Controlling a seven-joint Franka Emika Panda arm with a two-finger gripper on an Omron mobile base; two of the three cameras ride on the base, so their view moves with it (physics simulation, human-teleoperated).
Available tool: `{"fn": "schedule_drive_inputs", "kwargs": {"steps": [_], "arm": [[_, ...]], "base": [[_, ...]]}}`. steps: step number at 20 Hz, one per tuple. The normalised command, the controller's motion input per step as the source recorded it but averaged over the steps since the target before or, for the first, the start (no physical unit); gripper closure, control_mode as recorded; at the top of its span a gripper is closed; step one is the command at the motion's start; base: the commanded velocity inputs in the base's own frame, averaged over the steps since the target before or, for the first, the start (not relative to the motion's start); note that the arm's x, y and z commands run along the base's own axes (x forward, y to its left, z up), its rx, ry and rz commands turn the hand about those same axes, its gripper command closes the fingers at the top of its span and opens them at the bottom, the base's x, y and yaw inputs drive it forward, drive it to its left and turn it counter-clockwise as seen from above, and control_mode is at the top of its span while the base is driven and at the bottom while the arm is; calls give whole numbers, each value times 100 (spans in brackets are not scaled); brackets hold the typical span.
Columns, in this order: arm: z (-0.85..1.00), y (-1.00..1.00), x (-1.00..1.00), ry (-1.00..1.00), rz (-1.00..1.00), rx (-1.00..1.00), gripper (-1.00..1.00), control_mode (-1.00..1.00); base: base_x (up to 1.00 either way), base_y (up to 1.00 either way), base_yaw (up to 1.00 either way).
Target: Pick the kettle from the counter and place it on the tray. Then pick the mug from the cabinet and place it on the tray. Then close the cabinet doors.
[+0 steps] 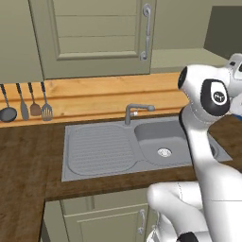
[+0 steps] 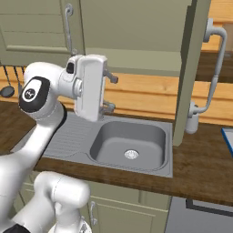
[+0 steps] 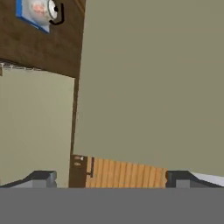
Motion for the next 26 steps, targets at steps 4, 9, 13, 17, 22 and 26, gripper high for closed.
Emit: {"fn": "schedule_drive_inputs", "kwargs": {"steps": [4,9,13,17,22,26], "arm": [[0,-62,-42,-3,-22,-4,-100,-100],[0,-41,-65,0,1,-12,-100,-100],[0,-29,-63,2,13,-16,-100,-100],[4,-27,-54,18,19,-9,-100,-100],[13,-18,-42,25,17,0,-100,-100],[12,-14,-37,9,7,-1,-100,-100]], "base": [[0,0,0],[0,0,0],[0,0,0],[0,0,0],[0,0,0],[0,0,0]]}}
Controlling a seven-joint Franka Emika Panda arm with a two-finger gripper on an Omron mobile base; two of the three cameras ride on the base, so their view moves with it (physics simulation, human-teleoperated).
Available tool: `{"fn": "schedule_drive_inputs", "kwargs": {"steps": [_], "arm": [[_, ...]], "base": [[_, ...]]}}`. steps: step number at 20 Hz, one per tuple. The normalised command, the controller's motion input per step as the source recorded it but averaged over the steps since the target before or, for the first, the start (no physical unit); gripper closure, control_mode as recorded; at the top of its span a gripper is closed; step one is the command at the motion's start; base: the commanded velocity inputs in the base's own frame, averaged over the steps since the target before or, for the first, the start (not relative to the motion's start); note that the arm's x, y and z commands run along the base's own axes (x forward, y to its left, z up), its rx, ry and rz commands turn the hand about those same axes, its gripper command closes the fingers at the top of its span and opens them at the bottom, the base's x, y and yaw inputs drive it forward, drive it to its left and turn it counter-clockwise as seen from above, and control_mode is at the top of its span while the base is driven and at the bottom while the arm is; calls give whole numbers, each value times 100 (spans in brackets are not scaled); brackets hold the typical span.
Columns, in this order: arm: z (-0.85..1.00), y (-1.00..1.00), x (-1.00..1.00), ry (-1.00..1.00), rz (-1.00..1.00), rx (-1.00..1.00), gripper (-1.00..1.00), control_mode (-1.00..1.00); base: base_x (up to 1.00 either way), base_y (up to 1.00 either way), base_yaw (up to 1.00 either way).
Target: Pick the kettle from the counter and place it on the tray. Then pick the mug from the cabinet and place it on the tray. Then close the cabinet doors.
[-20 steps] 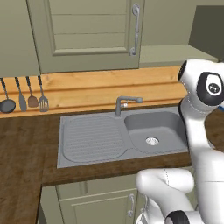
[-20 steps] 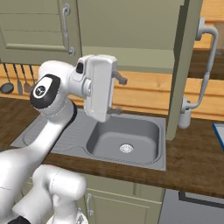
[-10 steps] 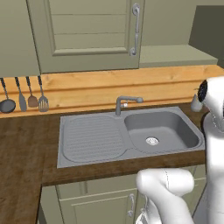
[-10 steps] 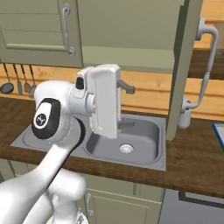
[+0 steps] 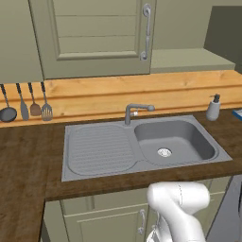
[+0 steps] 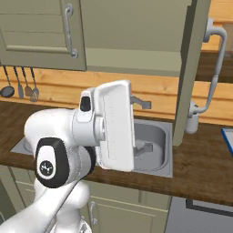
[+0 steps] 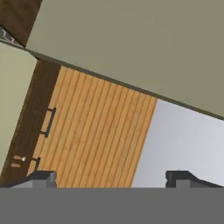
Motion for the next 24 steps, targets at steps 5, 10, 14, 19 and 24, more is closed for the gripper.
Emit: {"fn": "schedule_drive_inputs", "kwargs": {"steps": [5,10,14,19,24], "arm": [[16,-23,-20,0,2,-1,-100,-100],[3,-36,10,0,4,-3,-100,-100],[0,-27,5,-5,6,0,-100,-100],[0,-27,2,-6,3,0,-100,-100],[1,-29,22,-1,1,0,-100,-100]], "base": [[0,0,0],[0,0,0],[0,0,0],[0,0,0],[0,0,0]]}}
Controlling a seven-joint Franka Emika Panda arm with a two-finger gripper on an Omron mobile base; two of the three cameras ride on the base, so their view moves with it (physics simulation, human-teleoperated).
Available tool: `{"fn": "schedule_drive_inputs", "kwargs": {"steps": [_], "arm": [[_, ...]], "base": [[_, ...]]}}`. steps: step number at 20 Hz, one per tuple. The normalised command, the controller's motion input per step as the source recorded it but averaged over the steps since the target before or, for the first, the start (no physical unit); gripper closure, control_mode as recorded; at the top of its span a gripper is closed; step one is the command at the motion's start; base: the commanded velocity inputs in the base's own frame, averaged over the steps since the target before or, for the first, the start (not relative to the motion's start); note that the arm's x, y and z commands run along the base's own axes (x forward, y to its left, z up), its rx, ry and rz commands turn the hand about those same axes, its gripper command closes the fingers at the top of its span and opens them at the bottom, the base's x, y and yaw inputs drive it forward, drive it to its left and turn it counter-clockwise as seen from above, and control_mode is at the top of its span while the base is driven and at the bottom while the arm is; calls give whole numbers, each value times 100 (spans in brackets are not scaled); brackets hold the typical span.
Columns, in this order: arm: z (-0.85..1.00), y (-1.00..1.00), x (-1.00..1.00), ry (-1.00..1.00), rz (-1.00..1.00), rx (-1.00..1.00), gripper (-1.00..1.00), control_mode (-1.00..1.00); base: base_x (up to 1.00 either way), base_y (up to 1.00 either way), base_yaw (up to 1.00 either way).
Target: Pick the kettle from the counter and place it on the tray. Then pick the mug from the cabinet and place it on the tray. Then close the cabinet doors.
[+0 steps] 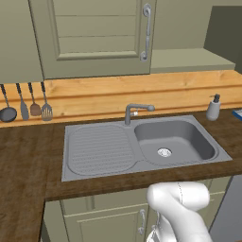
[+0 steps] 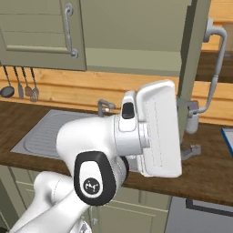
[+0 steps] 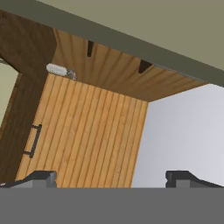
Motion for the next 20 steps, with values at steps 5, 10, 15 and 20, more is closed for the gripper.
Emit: {"fn": "schedule_drive_inputs", "kwargs": {"steps": [5,10,15,20], "arm": [[0,-32,35,0,1,0,-100,-100],[-1,-29,46,0,4,0,-100,-100],[-1,-17,64,2,10,3,-100,-100],[-4,0,54,9,18,0,-100,-100]], "base": [[0,0,0],[0,0,0],[0,0,0],[0,0,0]]}}
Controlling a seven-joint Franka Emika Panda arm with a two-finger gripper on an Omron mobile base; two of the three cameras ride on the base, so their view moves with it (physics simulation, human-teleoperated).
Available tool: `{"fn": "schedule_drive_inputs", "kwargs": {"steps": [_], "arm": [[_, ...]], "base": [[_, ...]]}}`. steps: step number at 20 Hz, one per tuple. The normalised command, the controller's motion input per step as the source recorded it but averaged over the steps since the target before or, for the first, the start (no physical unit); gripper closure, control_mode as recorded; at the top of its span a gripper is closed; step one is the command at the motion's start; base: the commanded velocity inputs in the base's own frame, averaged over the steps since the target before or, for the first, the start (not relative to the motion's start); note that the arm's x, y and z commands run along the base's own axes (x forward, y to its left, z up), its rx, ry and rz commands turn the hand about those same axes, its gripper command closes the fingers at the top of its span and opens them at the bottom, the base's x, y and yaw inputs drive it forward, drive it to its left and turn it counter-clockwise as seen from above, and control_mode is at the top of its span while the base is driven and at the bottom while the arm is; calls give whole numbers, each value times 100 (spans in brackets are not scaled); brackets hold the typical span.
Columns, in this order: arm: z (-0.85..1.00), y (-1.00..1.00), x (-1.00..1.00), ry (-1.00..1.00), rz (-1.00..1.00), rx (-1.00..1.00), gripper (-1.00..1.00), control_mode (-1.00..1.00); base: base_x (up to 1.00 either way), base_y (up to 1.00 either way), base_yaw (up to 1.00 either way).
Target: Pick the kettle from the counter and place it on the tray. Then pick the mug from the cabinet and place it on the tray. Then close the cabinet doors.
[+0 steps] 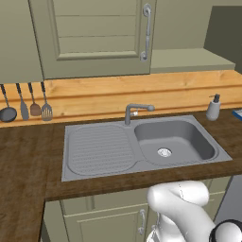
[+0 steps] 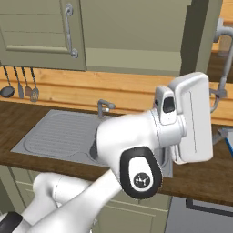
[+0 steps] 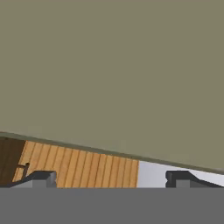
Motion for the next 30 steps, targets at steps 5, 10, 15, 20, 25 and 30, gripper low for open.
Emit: {"fn": "schedule_drive_inputs", "kwargs": {"steps": [5,10,15,20,25,30], "arm": [[0,33,67,18,25,0,-100,-100],[0,36,68,19,26,0,-100,-100],[-5,49,60,22,25,0,-100,-100],[0,62,59,19,23,0,-100,-100],[-5,68,57,13,21,0,-100,-100],[-8,71,64,6,19,0,-100,-100]], "base": [[0,0,0],[0,0,0],[0,0,0],[0,0,0],[0,0,0],[0,0,0]]}}
